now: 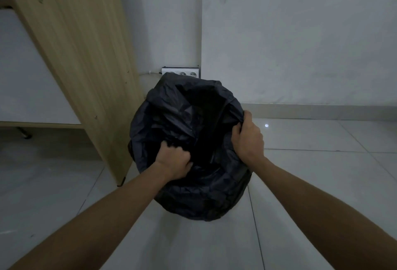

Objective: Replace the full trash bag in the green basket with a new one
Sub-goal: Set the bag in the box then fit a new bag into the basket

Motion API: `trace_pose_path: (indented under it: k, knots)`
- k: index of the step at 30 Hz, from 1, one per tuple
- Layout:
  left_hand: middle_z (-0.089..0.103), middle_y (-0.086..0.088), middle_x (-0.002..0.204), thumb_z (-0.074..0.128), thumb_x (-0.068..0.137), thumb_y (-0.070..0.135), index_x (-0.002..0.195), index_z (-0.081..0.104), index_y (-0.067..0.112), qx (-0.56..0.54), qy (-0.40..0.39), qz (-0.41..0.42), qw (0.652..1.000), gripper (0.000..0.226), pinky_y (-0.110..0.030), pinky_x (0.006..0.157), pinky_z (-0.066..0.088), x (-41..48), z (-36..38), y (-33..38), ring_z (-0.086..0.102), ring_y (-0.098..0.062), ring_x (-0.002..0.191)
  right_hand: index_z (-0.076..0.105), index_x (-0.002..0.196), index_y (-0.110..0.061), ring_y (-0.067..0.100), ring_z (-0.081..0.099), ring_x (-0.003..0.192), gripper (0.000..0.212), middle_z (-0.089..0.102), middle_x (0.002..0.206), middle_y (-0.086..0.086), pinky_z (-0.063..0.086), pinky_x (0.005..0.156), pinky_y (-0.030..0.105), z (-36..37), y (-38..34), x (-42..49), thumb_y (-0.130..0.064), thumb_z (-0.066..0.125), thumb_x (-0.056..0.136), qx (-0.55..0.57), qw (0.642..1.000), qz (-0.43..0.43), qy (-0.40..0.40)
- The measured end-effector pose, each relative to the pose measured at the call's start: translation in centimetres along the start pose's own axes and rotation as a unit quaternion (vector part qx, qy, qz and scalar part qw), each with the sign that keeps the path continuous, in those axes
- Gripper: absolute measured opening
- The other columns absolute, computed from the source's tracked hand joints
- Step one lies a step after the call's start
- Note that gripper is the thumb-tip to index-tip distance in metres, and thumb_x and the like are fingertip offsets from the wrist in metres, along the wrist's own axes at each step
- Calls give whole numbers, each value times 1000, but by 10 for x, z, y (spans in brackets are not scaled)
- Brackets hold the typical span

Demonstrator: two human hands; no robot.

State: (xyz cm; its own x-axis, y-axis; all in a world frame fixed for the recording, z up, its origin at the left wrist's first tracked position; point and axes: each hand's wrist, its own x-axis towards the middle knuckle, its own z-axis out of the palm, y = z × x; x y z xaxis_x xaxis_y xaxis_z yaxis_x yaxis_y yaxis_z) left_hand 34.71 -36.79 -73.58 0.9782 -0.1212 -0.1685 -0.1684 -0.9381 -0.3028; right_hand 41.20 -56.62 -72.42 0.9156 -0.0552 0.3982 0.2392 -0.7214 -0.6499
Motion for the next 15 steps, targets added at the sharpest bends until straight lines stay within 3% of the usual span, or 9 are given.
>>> trace_pose_path:
  k: [3,5,8,11,13,15]
  knots:
    - [62,-9,106,61,86,29,104,62,16,69,272,34,959,22,-45,88,35,6,-5,-19,55,-31,100,45,124,-9,32,57,73,24,53,80,5,41,62,36,-6,4,10,-17,42,101,-8,1000,-1,-6]
    - [57,-16,121,69,79,23,113,59,14,55,354,11,933,36,-53,97,35,12,-12,-38,51,-35,114,45,124,-10,32,54,73,25,52,80,5,39,64,36,-12,6,16,-16,43,100,-9,1000,-6,-21]
    - [17,-19,161,66,83,48,147,39,24,17,337,-59,939,74,-67,111,14,17,-21,-57,18,-42,146,44,132,-12,34,55,77,34,56,85,10,43,68,38,-22,5,27,-16,45,99,-14,998,-39,-53]
    - [-15,-12,164,43,85,73,157,-6,27,-28,276,-133,952,99,-70,108,19,22,-20,-56,3,-46,148,46,131,-12,38,60,87,35,65,96,18,46,73,40,-32,0,41,-16,48,97,-12,992,-88,-89]
    - [-10,-12,164,36,91,70,157,-10,21,-60,271,-162,947,95,-65,101,36,25,-20,-57,15,-47,145,51,127,-11,37,60,89,32,67,99,16,41,72,35,-38,-3,50,-15,51,95,-9,987,-110,-117]
    - [7,-16,163,37,97,59,157,-4,15,-90,283,-167,940,85,-57,92,48,26,-24,-62,34,-45,134,55,123,-13,35,61,91,30,68,98,14,41,73,34,-44,-6,58,-16,53,93,-19,981,-129,-144]
